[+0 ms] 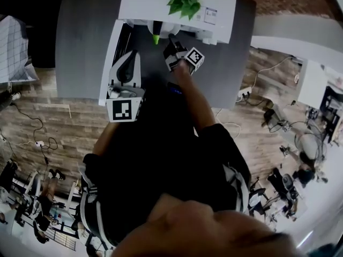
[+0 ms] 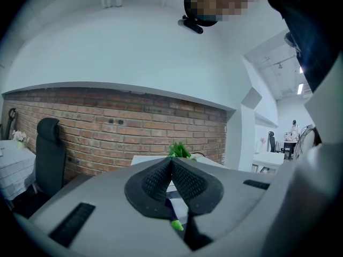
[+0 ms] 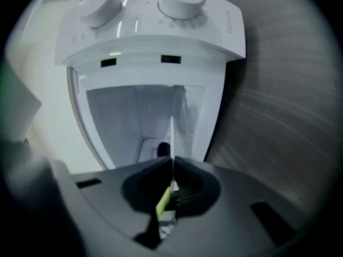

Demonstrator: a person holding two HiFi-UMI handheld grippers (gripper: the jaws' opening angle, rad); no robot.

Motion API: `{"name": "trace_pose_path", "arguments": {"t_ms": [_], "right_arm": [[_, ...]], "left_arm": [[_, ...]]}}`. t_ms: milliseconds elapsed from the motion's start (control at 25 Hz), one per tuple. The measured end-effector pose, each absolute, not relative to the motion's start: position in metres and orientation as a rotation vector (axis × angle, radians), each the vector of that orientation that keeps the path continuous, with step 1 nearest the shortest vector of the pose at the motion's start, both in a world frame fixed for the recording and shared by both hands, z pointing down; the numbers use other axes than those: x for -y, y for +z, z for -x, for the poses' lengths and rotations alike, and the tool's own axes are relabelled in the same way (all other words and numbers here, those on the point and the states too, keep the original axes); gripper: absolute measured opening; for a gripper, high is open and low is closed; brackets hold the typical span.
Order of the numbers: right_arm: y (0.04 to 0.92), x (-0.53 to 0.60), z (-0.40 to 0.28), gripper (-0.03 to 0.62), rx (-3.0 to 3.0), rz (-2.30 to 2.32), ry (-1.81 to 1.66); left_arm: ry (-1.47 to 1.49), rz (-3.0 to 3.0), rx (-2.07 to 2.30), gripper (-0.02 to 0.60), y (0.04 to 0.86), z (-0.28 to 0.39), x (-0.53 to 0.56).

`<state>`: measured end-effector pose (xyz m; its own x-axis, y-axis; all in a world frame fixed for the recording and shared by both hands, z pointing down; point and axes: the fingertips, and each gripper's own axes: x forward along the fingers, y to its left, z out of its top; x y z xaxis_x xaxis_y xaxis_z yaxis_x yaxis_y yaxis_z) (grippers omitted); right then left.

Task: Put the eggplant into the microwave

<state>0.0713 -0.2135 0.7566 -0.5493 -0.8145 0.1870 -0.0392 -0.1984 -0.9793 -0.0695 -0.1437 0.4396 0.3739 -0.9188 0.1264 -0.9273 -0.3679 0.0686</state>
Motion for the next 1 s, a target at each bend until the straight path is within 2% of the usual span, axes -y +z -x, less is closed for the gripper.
{"name": "trace_pose_path", "arguments": {"t_ms": [1000], "right_arm": [[0.779,0.240,-0.077,0.035,-1.461,1.068,-1.800]], "left_arm": [[0.135,-2.473,1.681,0.034,0.446,0.071,0.152]]}}
